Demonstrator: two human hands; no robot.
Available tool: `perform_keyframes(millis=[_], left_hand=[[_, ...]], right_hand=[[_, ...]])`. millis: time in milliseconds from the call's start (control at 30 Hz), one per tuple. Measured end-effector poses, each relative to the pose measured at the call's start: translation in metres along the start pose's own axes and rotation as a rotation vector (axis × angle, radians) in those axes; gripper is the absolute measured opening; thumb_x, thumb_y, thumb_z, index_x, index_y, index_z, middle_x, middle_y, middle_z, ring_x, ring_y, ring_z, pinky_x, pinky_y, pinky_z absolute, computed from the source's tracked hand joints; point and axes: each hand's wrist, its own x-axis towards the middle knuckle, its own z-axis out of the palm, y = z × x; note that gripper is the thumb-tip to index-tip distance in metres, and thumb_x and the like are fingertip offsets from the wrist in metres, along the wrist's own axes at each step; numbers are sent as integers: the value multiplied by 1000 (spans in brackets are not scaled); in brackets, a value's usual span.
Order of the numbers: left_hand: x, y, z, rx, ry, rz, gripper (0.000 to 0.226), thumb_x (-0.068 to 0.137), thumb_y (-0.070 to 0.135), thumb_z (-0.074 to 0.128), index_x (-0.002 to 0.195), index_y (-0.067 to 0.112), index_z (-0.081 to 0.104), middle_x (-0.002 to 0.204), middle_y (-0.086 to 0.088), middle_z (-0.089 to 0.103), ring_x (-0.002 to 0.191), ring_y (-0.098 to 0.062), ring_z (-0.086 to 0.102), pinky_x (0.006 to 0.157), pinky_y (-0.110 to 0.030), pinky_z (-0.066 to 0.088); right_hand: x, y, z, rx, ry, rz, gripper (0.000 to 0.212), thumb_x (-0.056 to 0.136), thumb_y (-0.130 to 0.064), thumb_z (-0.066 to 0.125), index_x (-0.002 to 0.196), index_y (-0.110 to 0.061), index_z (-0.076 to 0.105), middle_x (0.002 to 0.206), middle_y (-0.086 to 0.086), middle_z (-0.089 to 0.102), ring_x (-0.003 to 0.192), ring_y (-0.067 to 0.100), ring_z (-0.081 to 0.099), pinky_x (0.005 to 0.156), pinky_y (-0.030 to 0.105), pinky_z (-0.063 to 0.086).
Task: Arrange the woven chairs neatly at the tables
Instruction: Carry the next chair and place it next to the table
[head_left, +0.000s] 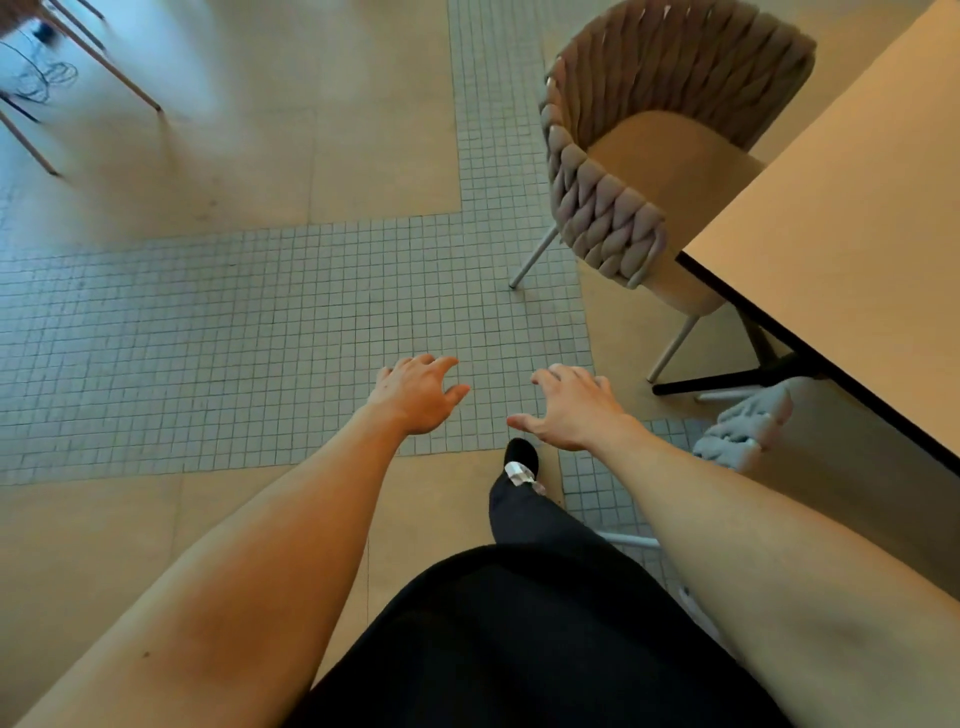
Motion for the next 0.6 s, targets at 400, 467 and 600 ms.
perform_keyframes(millis=[400,467,600], left_hand=[[113,-8,-66,-31,-34,-73,62,101,55,39,155,26,30,157,-7,37,145,-27,32,117,-53,25],[133,-10,-80,-27,-38,-77,62,101,55,39,155,26,30,157,-7,37,145,-27,32,116,-53,25],[175,-19,-106,-2,-48,-57,63,101,56,40,155,26,30,156,-7,38,144,-28,32,116,-53,25]], right_hand=[[122,11,-81,-54,-52,-49,90,88,-81,46,157,-25,31,163,5,32,150,27,25,121,56,21],[141,11,-93,-51,-61,-43,91,87,-82,45,157,-25,31,164,5,31,151,27,24,122,57,20],[180,6,-115,-38,-54,-20,92,87,-82,46,157,-24,32,163,5,32,151,27,25,122,57,20]])
